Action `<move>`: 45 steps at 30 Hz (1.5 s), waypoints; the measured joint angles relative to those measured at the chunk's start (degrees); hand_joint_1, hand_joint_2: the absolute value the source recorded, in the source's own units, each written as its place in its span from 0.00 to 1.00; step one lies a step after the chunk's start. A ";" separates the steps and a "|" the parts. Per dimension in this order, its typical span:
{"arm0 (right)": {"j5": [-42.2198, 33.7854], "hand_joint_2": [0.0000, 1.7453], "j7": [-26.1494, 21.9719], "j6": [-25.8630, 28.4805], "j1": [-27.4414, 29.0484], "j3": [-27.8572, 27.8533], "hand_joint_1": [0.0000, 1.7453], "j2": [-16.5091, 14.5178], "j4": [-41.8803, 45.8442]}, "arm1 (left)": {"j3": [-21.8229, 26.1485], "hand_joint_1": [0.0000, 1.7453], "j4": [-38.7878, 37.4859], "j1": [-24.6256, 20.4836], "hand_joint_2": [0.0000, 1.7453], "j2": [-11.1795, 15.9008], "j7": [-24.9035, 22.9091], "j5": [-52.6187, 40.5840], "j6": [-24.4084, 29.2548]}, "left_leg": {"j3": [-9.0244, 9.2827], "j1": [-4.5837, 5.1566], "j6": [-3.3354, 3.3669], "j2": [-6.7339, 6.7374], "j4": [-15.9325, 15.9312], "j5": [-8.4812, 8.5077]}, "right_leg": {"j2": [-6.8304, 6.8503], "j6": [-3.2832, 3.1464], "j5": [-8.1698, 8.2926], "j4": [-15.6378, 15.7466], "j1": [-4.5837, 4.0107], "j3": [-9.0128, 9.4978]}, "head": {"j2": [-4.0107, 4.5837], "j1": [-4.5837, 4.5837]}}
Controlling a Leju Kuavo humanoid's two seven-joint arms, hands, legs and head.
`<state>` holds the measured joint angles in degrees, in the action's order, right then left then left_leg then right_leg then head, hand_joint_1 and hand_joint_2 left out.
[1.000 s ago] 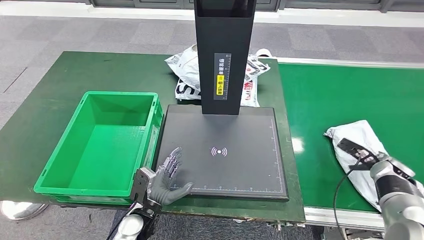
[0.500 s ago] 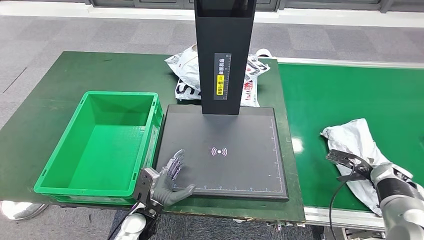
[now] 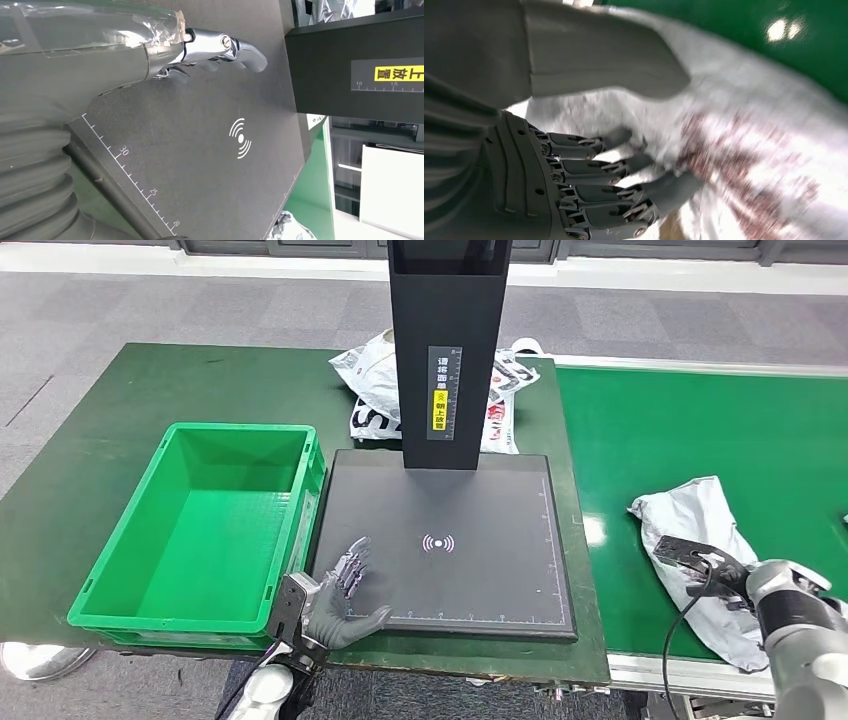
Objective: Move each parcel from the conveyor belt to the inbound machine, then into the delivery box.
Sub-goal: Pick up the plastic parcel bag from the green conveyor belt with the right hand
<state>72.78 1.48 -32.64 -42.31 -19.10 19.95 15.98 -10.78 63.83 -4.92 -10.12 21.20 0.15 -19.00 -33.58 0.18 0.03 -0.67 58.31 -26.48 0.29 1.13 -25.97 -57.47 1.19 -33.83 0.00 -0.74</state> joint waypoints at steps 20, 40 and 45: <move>-0.87 1.00 1.63 3.05 -0.06 0.02 1.00 0.17 0.02 | 0.00 0.00 0.97 0.22 1.00 -0.42 -0.48 0.31 0.25 | -0.03 0.00 0.00 -0.03 0.00 0.00 | 0.02 0.00 0.00 -0.02 0.00 0.00 | 0.00 -0.01; -8.70 1.00 5.06 18.42 -0.06 -0.72 1.00 0.73 0.30 | 0.00 0.00 2.31 1.35 1.00 -0.43 -1.27 0.55 1.11 | -0.04 0.00 0.00 -0.01 0.00 0.00 | 0.01 0.00 0.00 -0.01 0.01 -0.01 | 0.00 -0.02; -11.27 1.00 5.46 22.47 -0.61 -1.67 1.00 0.63 1.08 | 0.00 0.00 3.16 2.12 1.00 -0.57 -1.74 0.59 1.52 | -0.04 0.00 0.00 -0.03 -0.01 0.00 | 0.02 0.00 0.00 -0.02 0.00 -0.01 | 0.00 -0.01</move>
<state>61.51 6.93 -10.17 -42.92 -20.76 20.58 17.07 -10.78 67.00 -2.80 -10.69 19.46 0.74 -17.48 -33.62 0.18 0.03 -0.69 58.30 -26.48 0.31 1.13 -25.98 -57.48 1.19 -33.84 0.00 -0.75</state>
